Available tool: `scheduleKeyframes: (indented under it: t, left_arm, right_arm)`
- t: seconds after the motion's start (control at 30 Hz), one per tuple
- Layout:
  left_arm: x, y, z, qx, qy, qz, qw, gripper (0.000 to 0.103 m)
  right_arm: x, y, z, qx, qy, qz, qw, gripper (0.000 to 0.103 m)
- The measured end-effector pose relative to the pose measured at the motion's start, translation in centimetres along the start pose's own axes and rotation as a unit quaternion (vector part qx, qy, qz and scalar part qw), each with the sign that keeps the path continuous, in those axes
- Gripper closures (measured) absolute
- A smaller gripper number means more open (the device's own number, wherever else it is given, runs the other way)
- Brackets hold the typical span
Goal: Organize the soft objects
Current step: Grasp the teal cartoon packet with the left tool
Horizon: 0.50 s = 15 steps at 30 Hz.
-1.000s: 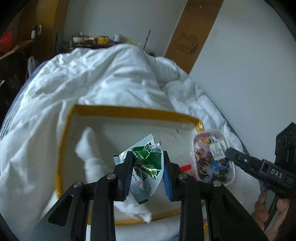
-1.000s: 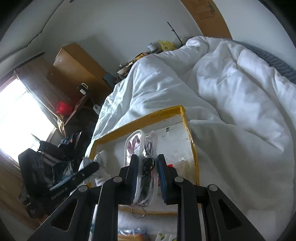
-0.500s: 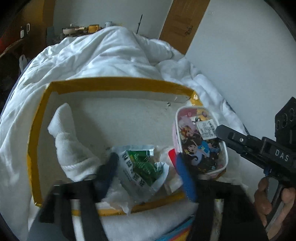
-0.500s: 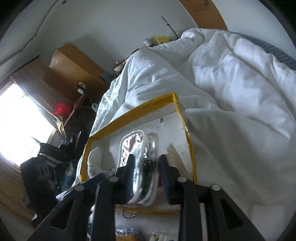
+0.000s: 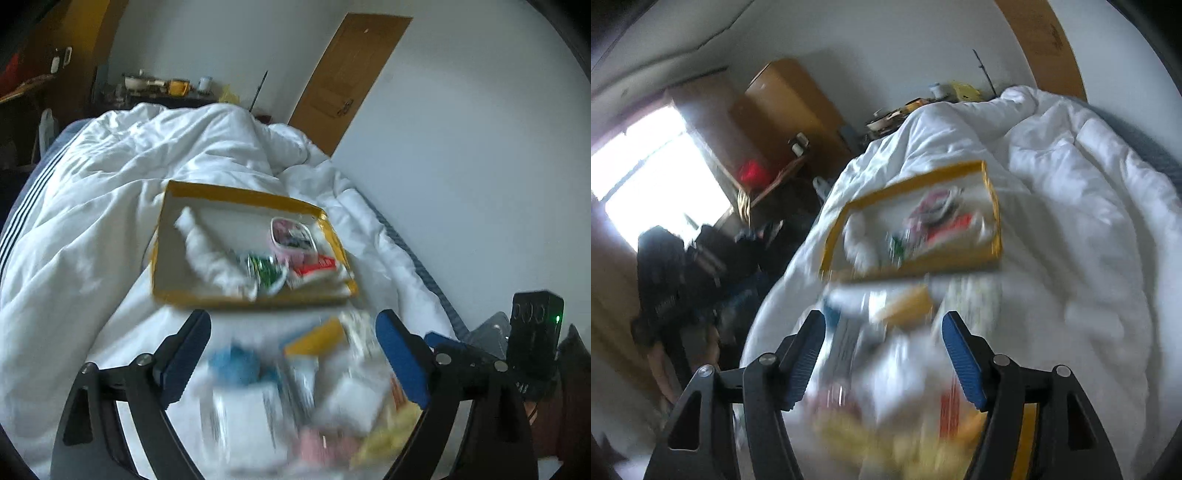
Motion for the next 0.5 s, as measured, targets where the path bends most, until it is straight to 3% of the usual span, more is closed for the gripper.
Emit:
scheduleKeyframes:
  t: [0.13, 0.3, 0.5]
  left_arm:
    - [-0.4, 3.6, -1.9, 0.002, -0.019, -0.008, 0.9998, 0.013]
    - [0.7, 5.7, -2.3, -0.024, -0.015, 0.016, 0.9995, 0.013]
    - [-0.4, 7.3, -3.3, -0.042, -0.022, 0.021, 0.9987, 0.013]
  right_arm:
    - [-1.2, 3.3, -0.3, -0.004, 0.003, -0.004, 1.0, 0.031]
    - [-2.2, 2.9, -0.9, 0.005, 0.015, -0.036, 0.999, 0.031]
    - [-2.4, 3.2, 0.6, -0.032, -0.001, -0.035, 0.999, 0.03]
Point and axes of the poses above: each gripper's, at about its wrist camera, not at the fingertips, and z roughly the way its jaws point, x to its right, y to its underside, the point moved 8 cm from there along z, roughly the way its jaws point, and after that the axes turned 12 degrees about -y, right-handed, at the moved point
